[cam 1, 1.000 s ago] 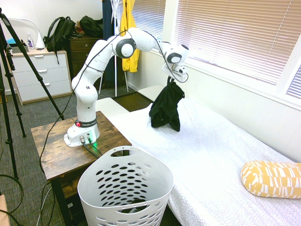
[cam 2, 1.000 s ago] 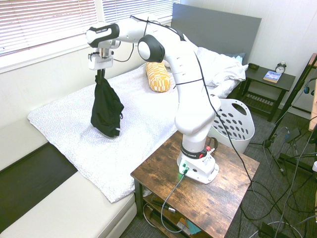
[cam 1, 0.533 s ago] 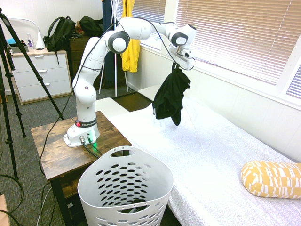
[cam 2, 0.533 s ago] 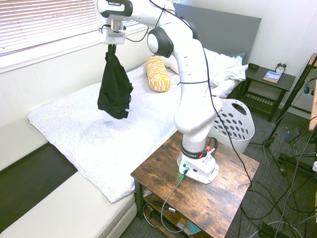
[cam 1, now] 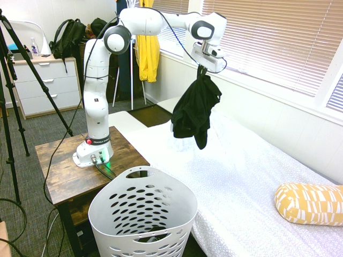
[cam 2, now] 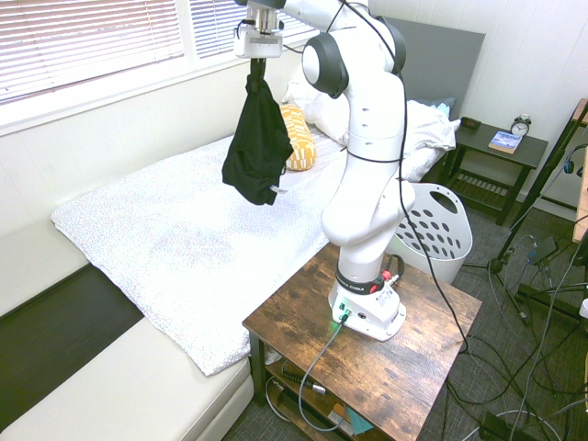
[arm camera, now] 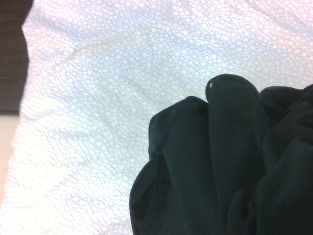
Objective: Put my clothes in the laundry bag
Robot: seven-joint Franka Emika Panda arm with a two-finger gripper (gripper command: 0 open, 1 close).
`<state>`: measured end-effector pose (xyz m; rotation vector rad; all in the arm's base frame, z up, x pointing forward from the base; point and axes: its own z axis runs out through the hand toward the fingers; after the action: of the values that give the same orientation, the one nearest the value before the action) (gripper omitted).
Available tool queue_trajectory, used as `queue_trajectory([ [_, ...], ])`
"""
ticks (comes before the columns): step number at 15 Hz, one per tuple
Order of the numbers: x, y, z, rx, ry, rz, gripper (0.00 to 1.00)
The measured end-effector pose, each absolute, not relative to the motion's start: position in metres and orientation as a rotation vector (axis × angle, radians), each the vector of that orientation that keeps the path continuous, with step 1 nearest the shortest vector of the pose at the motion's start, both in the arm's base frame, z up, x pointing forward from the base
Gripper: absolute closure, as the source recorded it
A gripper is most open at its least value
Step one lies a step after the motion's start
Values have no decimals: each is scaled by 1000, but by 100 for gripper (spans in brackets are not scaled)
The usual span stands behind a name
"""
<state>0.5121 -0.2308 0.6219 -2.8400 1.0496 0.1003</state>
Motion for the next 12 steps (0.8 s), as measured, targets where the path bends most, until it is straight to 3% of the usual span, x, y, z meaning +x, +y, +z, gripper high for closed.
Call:
queue_trajectory([
  [5,452,-257,665,-2853,1127,39,100],
  [12,313,-363,698,-2741,1366,-16,100],
])
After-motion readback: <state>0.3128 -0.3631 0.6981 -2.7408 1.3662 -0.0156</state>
